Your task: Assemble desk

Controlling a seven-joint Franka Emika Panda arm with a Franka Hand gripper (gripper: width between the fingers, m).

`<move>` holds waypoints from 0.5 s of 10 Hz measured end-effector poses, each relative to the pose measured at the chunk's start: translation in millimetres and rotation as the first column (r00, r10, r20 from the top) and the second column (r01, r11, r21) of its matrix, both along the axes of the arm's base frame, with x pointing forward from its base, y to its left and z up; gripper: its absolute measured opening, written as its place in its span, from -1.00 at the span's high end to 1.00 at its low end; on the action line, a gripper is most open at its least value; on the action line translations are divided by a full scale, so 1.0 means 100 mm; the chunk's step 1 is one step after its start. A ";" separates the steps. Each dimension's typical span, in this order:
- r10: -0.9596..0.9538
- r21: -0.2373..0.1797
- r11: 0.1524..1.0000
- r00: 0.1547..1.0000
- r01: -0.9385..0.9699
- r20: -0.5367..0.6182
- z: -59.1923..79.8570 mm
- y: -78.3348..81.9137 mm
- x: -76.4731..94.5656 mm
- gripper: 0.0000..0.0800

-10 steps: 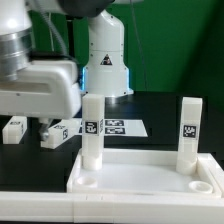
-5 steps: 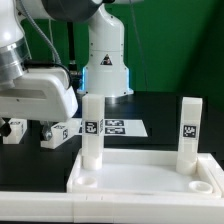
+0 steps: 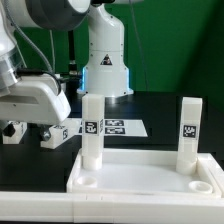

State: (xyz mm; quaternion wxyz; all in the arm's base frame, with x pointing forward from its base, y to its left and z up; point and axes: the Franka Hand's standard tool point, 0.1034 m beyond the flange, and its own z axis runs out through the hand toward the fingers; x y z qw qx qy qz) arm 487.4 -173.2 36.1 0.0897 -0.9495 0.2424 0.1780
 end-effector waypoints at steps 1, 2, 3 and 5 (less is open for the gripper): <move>-0.017 0.019 1.000 1.000 0.018 -0.018 -0.02 0.00 -0.06 -0.62; -0.016 0.028 0.999 0.999 0.016 -0.031 -0.01 0.00 -0.06 -0.62; -0.014 0.035 0.999 0.999 0.015 -0.041 -0.02 0.01 -0.06 -0.62; -0.007 0.101 0.995 0.991 0.020 -0.132 -0.04 0.04 -0.11 -0.62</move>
Offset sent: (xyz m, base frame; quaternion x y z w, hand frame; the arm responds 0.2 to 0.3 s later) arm 0.0000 0.0000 0.0000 0.0000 -0.1296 0.0000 0.9916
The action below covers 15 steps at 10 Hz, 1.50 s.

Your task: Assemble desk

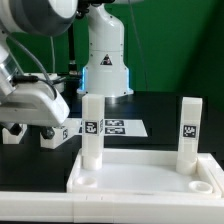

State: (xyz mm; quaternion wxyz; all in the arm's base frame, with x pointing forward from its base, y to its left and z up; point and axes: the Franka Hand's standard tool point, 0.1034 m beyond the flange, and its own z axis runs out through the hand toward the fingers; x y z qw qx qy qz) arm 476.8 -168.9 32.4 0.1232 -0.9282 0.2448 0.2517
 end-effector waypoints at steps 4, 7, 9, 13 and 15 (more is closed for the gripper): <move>-0.021 0.165 0.983 0.943 0.080 -0.333 -0.06 0.02 -0.22 -0.62; 0.022 0.210 0.975 0.907 0.074 -0.421 -0.14 0.05 -0.19 -0.62; 0.044 0.209 0.977 0.905 0.050 -0.423 -0.17 0.14 -0.19 -0.62; 0.072 0.209 0.978 0.909 0.017 -0.411 -0.20 0.14 -0.18 -0.62; 0.160 0.201 0.976 0.896 -0.081 -0.414 -0.20 0.21 -0.18 -0.62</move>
Offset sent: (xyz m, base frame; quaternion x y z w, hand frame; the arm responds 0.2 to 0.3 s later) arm 0.0000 0.0000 0.0000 0.0000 -0.1938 0.0000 0.9810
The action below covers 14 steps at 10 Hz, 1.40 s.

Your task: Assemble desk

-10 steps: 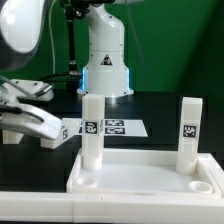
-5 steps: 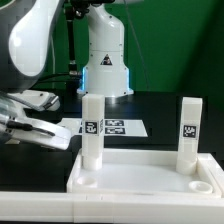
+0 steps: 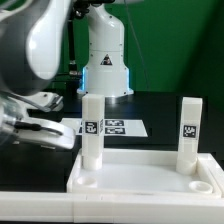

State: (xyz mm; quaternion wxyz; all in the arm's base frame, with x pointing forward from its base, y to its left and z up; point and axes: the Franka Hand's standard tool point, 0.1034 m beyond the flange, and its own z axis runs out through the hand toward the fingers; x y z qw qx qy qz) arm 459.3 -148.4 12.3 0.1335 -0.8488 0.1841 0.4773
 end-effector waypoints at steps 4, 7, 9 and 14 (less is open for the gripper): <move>-0.003 0.008 1.000 1.000 0.003 -0.022 -0.04 0.00 -0.05 -0.62; -0.026 0.030 0.999 0.996 0.028 -0.084 -0.05 -0.01 -0.15 -0.62; -0.019 0.069 0.997 0.987 0.030 -0.159 0.03 0.01 -0.16 -0.62; -0.019 0.069 0.997 0.987 0.030 -0.159 0.03 0.01 -0.16 -0.02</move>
Offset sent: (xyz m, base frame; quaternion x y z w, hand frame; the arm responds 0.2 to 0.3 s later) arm 0.0000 0.0000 0.0000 0.0000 -0.0650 0.0000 0.9979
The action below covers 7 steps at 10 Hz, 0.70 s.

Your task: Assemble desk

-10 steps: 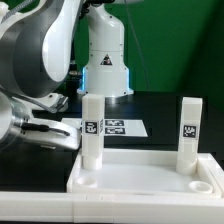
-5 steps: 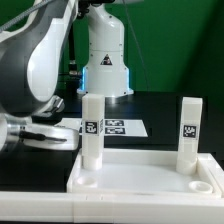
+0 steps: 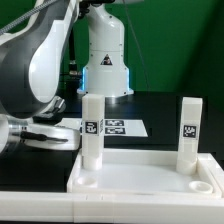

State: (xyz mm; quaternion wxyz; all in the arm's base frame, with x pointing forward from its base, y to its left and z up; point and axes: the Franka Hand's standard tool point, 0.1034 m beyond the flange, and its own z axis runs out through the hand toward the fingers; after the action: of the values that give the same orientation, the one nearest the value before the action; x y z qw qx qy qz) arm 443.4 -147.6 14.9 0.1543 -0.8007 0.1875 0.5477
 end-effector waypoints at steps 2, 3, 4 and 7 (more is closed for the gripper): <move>0.000 0.000 1.000 1.000 0.000 0.000 0.00 0.00 0.00 0.29; 0.000 0.000 1.000 1.000 0.000 0.000 0.00 0.00 0.00 0.29; 0.000 0.000 1.000 1.000 0.000 0.000 0.00 0.00 0.00 0.29; 0.021 0.028 0.999 0.999 -0.022 0.044 0.04 0.01 0.05 0.29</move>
Offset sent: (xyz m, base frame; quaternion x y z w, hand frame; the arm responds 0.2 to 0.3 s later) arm -0.0039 0.0014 -0.0032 0.0020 0.0196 0.0023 0.9998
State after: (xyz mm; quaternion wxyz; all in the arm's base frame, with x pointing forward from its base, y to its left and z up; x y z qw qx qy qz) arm 448.7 -146.8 18.7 0.1639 -0.8122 0.1678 0.5341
